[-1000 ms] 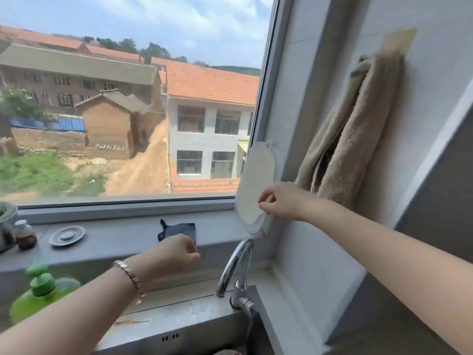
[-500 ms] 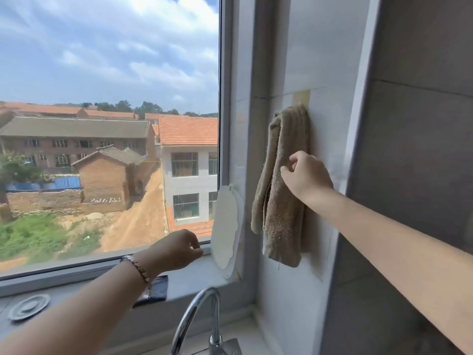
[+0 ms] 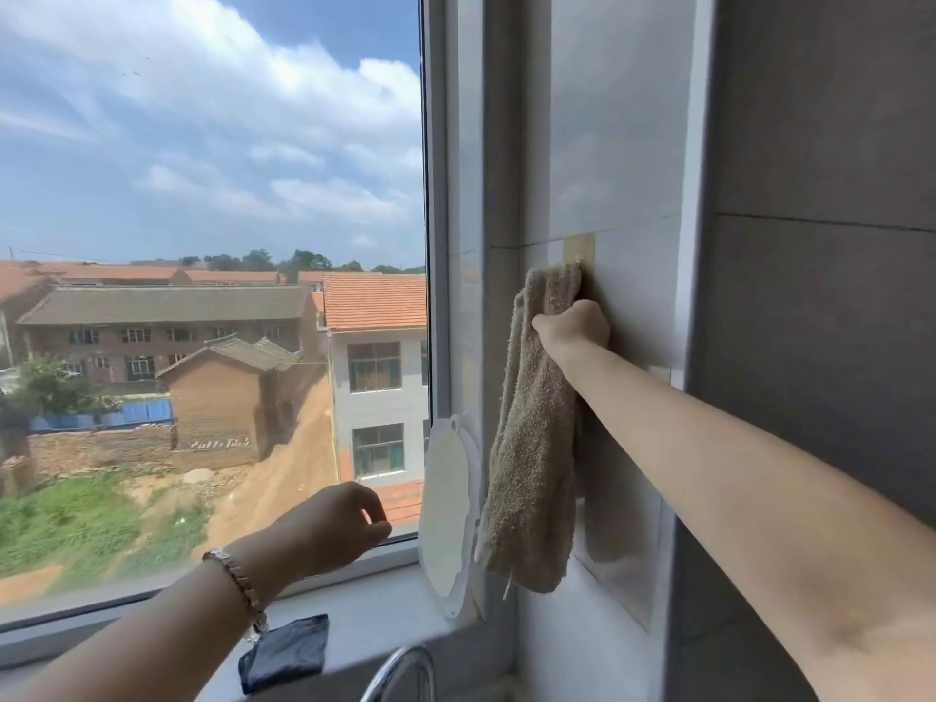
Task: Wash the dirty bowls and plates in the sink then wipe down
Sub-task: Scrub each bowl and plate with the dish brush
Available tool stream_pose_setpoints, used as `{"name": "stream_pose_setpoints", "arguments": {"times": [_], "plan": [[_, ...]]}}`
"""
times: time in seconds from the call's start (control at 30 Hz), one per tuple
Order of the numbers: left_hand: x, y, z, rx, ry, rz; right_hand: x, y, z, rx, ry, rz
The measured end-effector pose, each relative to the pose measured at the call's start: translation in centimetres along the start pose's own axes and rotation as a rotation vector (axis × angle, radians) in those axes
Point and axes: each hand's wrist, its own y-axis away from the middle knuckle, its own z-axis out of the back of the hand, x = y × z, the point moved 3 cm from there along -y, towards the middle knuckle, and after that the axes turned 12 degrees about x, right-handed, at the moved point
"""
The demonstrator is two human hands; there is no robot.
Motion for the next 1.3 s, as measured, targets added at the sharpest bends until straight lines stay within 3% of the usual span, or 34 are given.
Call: {"name": "stream_pose_setpoints", "arguments": {"times": [0.2,0.3,0.43,0.57,0.73,0.87,1.13,1.3], "plan": [[-0.6,0.4,0.5,-0.010,-0.015,-0.058,0.1,0.8,0.1,-0.158,0.088,0.098],[-2.0,0.2,1.7,-0.041,0.058,-0.124,0.5,0.3,1.4,-0.252,0.085,0.277],[-4.8,-0.8,4.6,-0.132,0.075,-0.227,2.8,-1.2,3.4,-0.232,0.034,0.530],[-6.5,-1.4,7.2,-0.300,0.026,-0.267,5.0,-0.3,4.0,-0.041,0.187,0.693],[-9.0,-3.4,9.9,-0.572,0.135,-0.356,1.5,1.7,3.4,0.213,0.594,0.620],[-13.3,-8.2,11.1,-0.464,0.320,-0.402,-0.3,2.3,4.6,0.195,0.651,0.506],[-19.5,-13.9,7.5,-0.055,0.482,-0.463,-2.2,5.1,7.8,0.147,0.668,0.524],[-20.3,-15.0,6.5,-0.239,0.501,-0.501,-3.5,5.9,8.0,0.130,0.687,0.545]]}}
